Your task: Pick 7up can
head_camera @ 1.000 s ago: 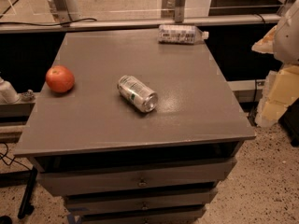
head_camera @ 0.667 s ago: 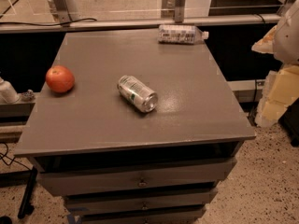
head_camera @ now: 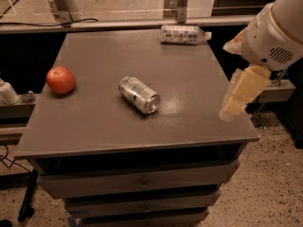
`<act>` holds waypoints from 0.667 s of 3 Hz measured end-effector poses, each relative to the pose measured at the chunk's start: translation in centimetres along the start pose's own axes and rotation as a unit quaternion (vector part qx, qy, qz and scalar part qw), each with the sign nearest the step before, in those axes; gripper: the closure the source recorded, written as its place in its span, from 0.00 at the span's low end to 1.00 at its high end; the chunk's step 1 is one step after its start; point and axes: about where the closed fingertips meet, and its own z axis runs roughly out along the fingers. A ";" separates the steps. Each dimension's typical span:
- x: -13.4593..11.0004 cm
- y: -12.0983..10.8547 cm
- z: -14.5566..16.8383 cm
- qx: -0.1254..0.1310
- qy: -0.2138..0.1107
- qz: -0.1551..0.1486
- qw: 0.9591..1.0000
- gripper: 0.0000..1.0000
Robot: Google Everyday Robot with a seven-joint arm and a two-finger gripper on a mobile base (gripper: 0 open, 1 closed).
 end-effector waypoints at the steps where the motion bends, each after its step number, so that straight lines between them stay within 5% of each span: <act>1: -4.4 0.2 3.2 -0.007 -0.043 -0.002 0.999 0.00; 2: -8.9 0.5 6.8 -0.001 -0.074 0.002 0.997 0.00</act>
Offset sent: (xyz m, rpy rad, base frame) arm 0.0471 0.1600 -0.0557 0.1940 -0.0305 0.0337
